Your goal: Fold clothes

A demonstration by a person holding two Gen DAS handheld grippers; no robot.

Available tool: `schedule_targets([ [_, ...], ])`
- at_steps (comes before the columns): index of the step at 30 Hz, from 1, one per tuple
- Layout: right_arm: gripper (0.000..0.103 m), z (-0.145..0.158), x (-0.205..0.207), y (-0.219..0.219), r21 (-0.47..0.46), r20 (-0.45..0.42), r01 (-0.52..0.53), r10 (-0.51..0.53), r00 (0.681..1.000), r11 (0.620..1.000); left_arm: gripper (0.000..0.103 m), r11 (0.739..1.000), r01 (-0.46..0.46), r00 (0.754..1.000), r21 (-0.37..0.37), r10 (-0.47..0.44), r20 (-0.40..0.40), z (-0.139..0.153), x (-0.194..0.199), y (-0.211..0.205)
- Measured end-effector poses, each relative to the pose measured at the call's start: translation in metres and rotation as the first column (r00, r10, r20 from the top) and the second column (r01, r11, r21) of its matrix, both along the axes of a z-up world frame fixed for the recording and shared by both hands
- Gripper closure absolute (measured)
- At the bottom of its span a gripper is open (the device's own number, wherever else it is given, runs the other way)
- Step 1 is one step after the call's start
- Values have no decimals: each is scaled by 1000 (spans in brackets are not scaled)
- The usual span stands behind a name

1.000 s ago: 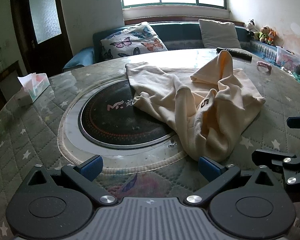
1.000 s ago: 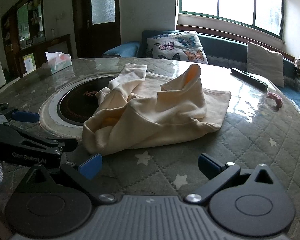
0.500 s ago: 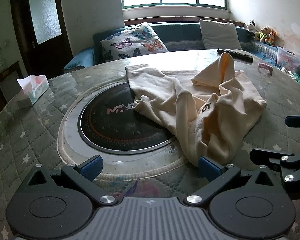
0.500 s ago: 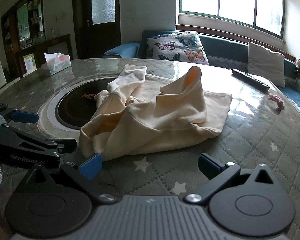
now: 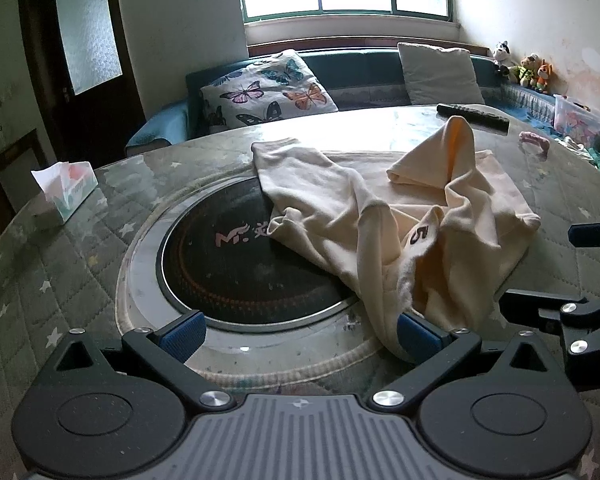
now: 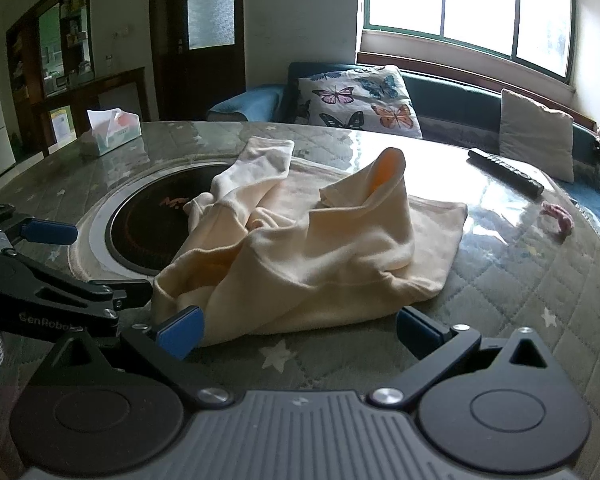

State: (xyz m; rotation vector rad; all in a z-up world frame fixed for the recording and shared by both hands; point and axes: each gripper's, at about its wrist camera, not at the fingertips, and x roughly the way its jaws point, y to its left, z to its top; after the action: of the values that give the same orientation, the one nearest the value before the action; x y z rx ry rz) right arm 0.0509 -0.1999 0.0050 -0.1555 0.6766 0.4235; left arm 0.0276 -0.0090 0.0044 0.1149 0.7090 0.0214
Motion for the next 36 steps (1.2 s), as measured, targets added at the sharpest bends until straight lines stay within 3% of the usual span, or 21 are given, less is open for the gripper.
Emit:
schedule_targets([
  [13,1,18,30,-6,0,33,8,-8,999,1000,0,1000,-12,998,-2,12,63,25,25,15],
  [22,12,20,85,-18,13,11,63,-63,998,998,2,999,35,996,1,-35,78,33,63,12],
  [31,39,7,148,-18,23,-52,90,-89,995,996,15,986,162,986,-28,-160,43,25,109,-10],
  [34,57,0,164,-18,31,-81,96,-93,992,995,24,982,190,982,-22,-190,7,18,123,-18],
  [36,73,-4,171,-18,36,-99,100,-96,990,994,41,980,197,980,-12,-197,-19,12,130,-22],
])
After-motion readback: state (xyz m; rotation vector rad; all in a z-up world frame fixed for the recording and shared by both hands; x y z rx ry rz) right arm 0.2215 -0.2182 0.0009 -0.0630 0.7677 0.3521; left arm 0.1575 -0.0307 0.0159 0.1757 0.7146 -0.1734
